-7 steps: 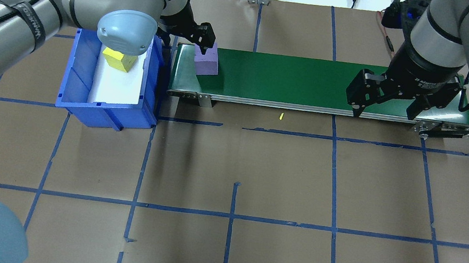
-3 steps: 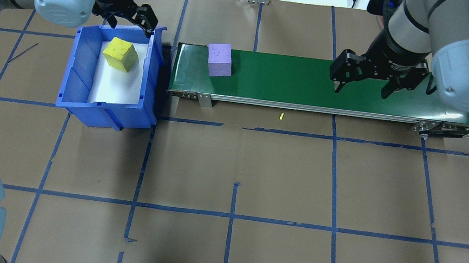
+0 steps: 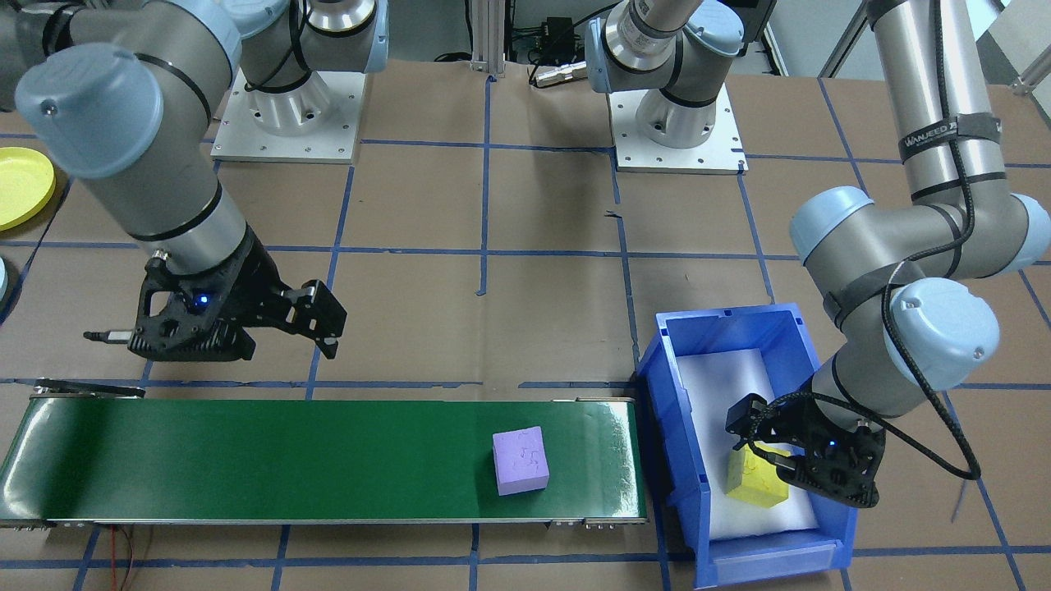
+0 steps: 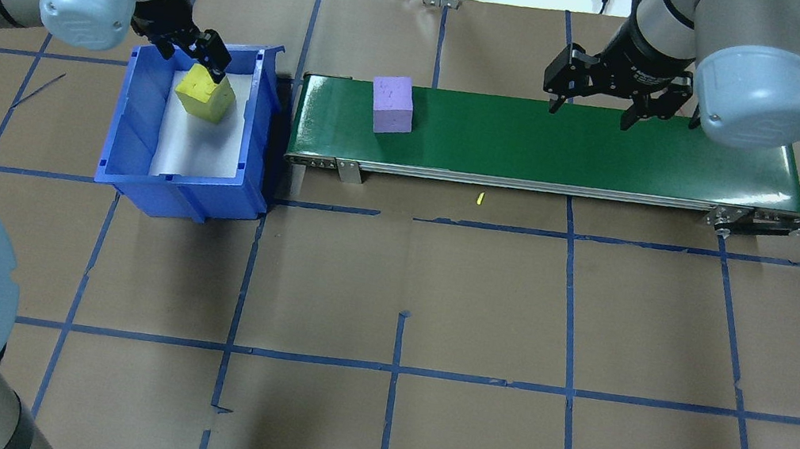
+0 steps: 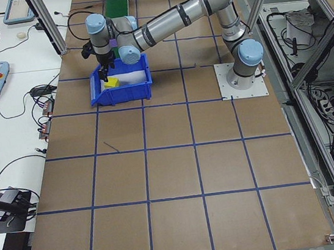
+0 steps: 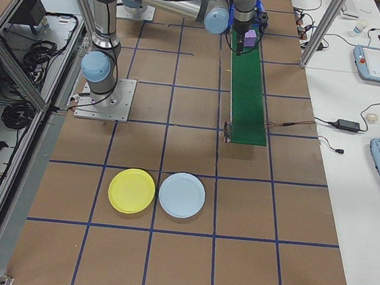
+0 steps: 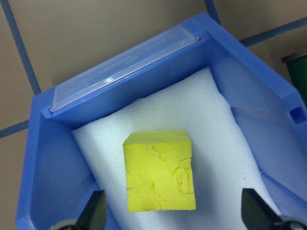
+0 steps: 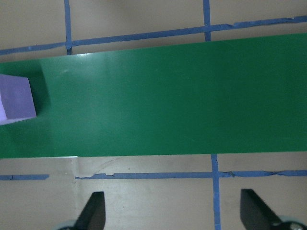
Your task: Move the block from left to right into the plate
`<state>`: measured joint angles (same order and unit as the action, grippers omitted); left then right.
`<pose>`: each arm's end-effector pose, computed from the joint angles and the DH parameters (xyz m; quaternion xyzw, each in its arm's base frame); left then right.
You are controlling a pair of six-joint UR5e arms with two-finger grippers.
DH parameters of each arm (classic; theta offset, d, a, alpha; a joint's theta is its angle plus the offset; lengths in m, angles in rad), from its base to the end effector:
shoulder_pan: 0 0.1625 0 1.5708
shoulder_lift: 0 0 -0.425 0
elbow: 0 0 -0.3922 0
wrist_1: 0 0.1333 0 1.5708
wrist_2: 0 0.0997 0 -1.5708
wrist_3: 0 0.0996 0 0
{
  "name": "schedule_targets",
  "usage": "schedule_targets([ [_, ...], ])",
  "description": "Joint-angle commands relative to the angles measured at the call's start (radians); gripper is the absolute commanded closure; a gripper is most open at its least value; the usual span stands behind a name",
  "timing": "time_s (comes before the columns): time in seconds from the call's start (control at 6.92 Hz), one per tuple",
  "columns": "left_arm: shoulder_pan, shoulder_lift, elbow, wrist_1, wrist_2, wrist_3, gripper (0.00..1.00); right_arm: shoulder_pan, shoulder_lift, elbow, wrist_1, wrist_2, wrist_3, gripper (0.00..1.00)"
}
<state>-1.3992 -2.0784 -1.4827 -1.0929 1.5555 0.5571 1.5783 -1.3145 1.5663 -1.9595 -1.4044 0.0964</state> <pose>-0.0184 -0.6833 0.2806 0.1917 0.9810 -0.0300 0.0033 0.1543 -0.5986 0.3922 0.0385 0.9935 -0.0638 0.0863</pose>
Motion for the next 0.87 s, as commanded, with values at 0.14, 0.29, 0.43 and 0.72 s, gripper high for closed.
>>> schedule_targets([
  [0.14,0.003,-0.037,-0.016,0.019,-0.003,0.027,0.10,0.002,0.135,-0.046,-0.102,0.050,0.062,0.00],
  [0.29,0.003,-0.052,-0.016,0.040,-0.003,0.027,0.15,0.002,0.165,-0.048,-0.139,0.076,0.057,0.00],
  [0.43,0.003,-0.071,-0.028,0.069,-0.009,0.027,0.23,0.002,0.185,-0.049,-0.153,0.105,0.060,0.00],
  [0.72,0.003,-0.059,-0.022,0.071,-0.002,0.024,0.57,0.002,0.193,-0.060,-0.153,0.107,0.052,0.00],
])
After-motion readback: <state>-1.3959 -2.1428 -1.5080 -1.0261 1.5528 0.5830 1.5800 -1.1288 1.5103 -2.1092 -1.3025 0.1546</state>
